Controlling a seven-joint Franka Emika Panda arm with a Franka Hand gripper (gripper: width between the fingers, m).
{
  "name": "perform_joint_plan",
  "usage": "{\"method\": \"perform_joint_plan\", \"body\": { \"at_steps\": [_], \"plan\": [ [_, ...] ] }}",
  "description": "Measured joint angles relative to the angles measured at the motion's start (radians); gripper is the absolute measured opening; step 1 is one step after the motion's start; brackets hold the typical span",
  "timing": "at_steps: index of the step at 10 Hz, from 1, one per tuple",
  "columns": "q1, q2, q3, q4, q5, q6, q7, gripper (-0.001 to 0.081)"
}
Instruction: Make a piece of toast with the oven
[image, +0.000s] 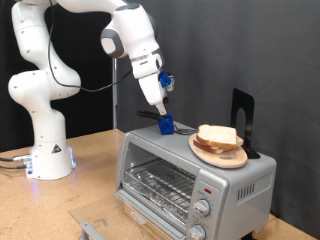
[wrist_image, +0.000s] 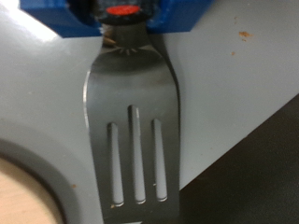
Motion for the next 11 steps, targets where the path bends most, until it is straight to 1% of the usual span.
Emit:
{"method": "perform_joint_plan", "body": {
  "at_steps": [3, 5, 8, 11],
  "plan": [
    [-0.001, 0.028, 0.028, -0.010, -0.001, 0.024, 0.013, 0.0808],
    [-0.001, 0.031, 0.039, -0.023, -0.002, 0.027, 0.021, 0.0808],
    [-0.001, 0.032, 0.045, -0.037, -0.001, 0.039, 0.024, 0.0808],
    [-0.001, 0.050, 0.047, -0.038, -0.001, 0.077, 0.026, 0.0808]
  ]
}}
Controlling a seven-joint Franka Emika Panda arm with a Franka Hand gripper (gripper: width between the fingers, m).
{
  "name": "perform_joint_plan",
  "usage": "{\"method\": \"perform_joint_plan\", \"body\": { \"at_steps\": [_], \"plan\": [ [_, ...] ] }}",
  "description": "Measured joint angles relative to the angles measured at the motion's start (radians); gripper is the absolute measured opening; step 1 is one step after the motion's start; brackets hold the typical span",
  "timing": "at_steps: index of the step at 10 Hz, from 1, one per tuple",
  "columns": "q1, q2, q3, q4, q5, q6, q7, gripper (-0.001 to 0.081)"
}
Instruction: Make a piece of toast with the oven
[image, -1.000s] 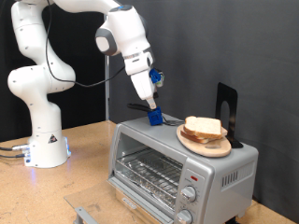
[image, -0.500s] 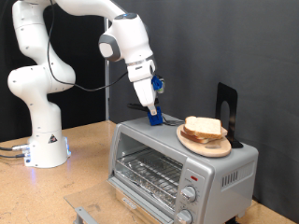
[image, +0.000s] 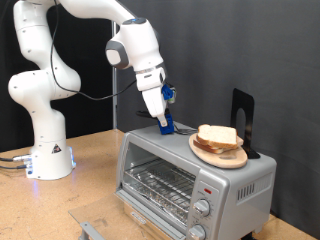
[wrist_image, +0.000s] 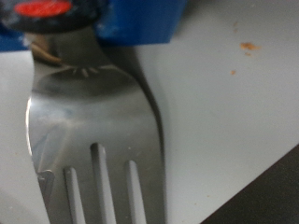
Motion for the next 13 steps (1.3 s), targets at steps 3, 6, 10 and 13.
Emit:
{"method": "perform_joint_plan", "body": {
  "at_steps": [3, 6, 10, 13],
  "plan": [
    [0.000, 0.016, 0.000, 0.002, 0.001, 0.005, 0.000, 0.0808],
    [0.001, 0.031, 0.002, 0.003, 0.001, 0.015, 0.000, 0.0808],
    [0.002, 0.041, 0.012, 0.003, 0.005, 0.023, 0.000, 0.0808],
    [0.003, 0.051, 0.015, 0.003, 0.005, 0.028, 0.000, 0.0567]
  ]
}}
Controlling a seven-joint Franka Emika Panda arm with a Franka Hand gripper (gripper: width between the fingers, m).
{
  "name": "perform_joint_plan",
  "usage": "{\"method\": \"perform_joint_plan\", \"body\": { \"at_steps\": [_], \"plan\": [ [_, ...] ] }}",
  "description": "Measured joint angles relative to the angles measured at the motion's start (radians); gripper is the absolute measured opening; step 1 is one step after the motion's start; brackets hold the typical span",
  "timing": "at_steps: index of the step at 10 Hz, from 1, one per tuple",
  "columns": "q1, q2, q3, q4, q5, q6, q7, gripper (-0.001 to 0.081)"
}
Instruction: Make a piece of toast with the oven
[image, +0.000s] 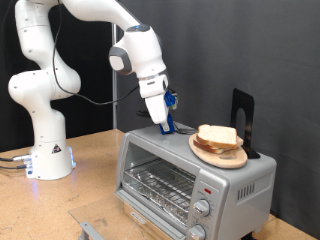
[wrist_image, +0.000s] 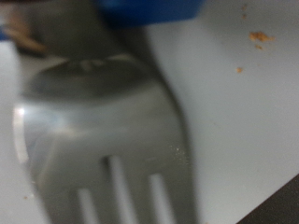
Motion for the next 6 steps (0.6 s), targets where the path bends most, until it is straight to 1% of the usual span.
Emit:
{"method": "perform_joint_plan", "body": {
  "at_steps": [1, 2, 4, 6],
  "plan": [
    [0.000, 0.001, 0.001, 0.001, 0.001, 0.004, 0.000, 0.0567],
    [0.001, 0.002, 0.001, 0.001, 0.001, 0.005, 0.000, 0.0448],
    [0.001, 0.002, 0.001, 0.003, 0.015, 0.005, 0.000, 0.0448],
    [0.008, -0.002, -0.003, 0.009, 0.063, 0.000, -0.022, 0.0448]
  ]
}}
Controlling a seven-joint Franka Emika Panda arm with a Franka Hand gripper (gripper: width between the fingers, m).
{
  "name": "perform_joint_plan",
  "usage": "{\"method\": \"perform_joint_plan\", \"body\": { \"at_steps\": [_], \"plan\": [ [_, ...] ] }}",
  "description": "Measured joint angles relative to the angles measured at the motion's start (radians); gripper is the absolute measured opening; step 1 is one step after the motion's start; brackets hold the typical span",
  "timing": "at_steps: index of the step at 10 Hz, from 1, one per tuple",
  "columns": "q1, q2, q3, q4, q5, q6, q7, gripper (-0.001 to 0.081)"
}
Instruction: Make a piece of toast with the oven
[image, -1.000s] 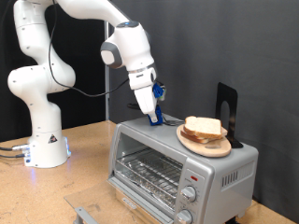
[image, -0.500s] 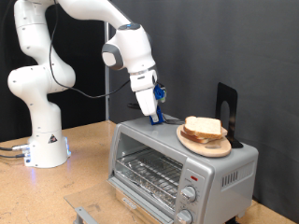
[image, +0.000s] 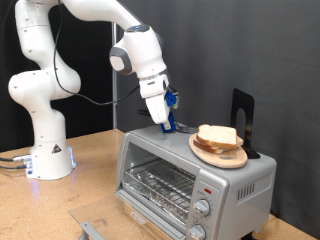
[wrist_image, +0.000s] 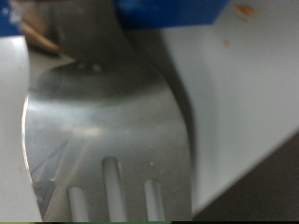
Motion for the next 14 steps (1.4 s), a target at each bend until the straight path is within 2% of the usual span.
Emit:
{"method": "perform_joint_plan", "body": {
  "at_steps": [3, 5, 7, 9, 10, 12, 14],
  "plan": [
    [0.011, -0.060, -0.026, 0.024, 0.068, -0.076, -0.071, 0.0448],
    [0.010, -0.125, -0.054, 0.047, 0.059, -0.211, -0.075, 0.0448],
    [0.012, -0.121, -0.051, 0.032, 0.096, -0.164, -0.075, 0.0448],
    [0.028, -0.143, -0.061, -0.001, 0.247, -0.069, -0.111, 0.0448],
    [0.029, -0.170, -0.076, -0.020, 0.284, -0.075, -0.115, 0.0448],
    [0.019, -0.236, -0.120, -0.063, 0.291, -0.116, -0.115, 0.0448],
    [-0.019, -0.295, -0.153, -0.115, 0.284, -0.115, -0.115, 0.0448]
  ]
}}
